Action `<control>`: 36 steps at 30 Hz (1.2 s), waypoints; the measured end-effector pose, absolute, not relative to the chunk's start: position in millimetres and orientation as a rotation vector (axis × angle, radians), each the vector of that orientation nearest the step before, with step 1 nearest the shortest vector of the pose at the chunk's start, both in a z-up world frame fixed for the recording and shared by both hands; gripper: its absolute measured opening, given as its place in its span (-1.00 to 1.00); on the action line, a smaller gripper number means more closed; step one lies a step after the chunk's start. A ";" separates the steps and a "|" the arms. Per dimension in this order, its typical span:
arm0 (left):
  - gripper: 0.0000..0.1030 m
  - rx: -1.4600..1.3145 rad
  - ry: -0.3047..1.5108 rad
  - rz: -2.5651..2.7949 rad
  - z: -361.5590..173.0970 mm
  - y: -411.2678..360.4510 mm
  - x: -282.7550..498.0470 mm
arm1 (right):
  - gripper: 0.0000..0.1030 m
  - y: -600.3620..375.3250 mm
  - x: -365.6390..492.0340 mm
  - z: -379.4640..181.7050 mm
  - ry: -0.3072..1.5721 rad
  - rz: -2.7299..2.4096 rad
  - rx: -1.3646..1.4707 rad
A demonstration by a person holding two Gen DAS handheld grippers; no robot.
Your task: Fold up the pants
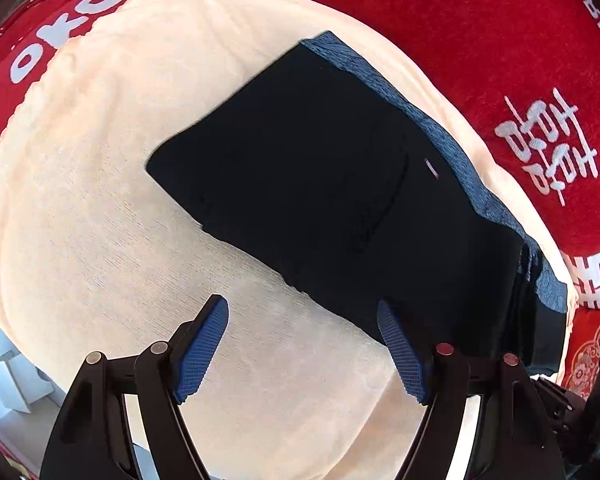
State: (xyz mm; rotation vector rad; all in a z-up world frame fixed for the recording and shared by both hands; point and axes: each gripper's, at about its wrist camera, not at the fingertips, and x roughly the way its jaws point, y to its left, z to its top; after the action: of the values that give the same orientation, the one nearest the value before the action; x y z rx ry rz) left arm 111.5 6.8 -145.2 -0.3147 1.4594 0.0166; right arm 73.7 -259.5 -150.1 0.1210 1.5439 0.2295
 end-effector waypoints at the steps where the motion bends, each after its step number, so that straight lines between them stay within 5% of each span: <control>1: 0.51 -0.327 1.451 0.026 -145.6 11.5 112.0 | -0.58 -259.8 73.5 -150.9 1.546 0.230 0.122; 24: 0.51 -0.812 1.281 -0.142 -168.6 47.6 121.2 | -0.59 -268.4 77.5 -160.0 1.565 0.231 0.173; 36: 0.65 -0.784 1.147 -0.222 -146.2 22.7 134.4 | -0.59 -272.2 73.3 -160.3 1.555 0.235 0.183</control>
State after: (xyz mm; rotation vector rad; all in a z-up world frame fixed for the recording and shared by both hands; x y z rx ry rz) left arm 134.4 22.7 -146.2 -0.7841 1.1472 -0.2217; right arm 73.3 -272.2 -160.3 0.1826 1.5545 0.2347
